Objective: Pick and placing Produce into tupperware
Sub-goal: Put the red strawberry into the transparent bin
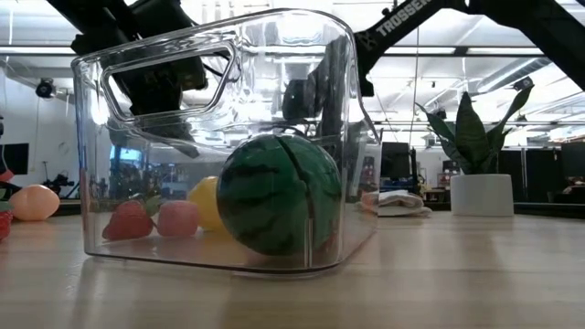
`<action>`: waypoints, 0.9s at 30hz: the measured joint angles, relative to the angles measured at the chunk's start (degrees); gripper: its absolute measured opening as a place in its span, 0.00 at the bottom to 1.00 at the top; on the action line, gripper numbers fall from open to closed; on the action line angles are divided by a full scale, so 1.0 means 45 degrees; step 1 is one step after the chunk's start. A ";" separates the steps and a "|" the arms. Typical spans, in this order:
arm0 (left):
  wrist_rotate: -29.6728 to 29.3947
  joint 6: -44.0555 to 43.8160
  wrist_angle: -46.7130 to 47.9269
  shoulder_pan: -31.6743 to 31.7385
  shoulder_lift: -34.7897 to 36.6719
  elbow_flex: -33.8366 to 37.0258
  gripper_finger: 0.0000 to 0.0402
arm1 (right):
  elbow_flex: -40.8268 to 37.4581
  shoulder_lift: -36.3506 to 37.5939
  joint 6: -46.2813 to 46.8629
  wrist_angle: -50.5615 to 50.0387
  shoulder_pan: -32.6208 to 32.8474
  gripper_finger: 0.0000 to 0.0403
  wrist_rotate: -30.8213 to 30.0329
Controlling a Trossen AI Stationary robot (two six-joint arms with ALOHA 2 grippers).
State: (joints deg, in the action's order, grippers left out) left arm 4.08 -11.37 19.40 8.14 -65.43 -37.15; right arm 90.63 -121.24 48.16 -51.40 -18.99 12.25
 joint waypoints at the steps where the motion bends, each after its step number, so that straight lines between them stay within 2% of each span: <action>1: 0.0000 0.0004 0.0004 0.0000 0.0000 0.0000 0.39 | 0.0000 -0.0052 0.0082 0.0050 0.0014 0.65 -0.0006; 19: 0.0000 0.0023 0.0008 0.0000 0.0000 0.0005 0.39 | 0.0015 -0.0285 0.0307 0.0487 0.0396 0.55 -0.0246; 27: 0.0000 0.0018 0.0023 0.0000 0.0000 0.0010 0.39 | 0.0024 -0.0285 0.0306 0.0563 0.0386 0.43 -0.0369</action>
State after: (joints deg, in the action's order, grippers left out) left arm 4.08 -11.29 19.51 8.14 -65.43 -37.10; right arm 90.74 -122.52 49.54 -48.86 -17.26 10.59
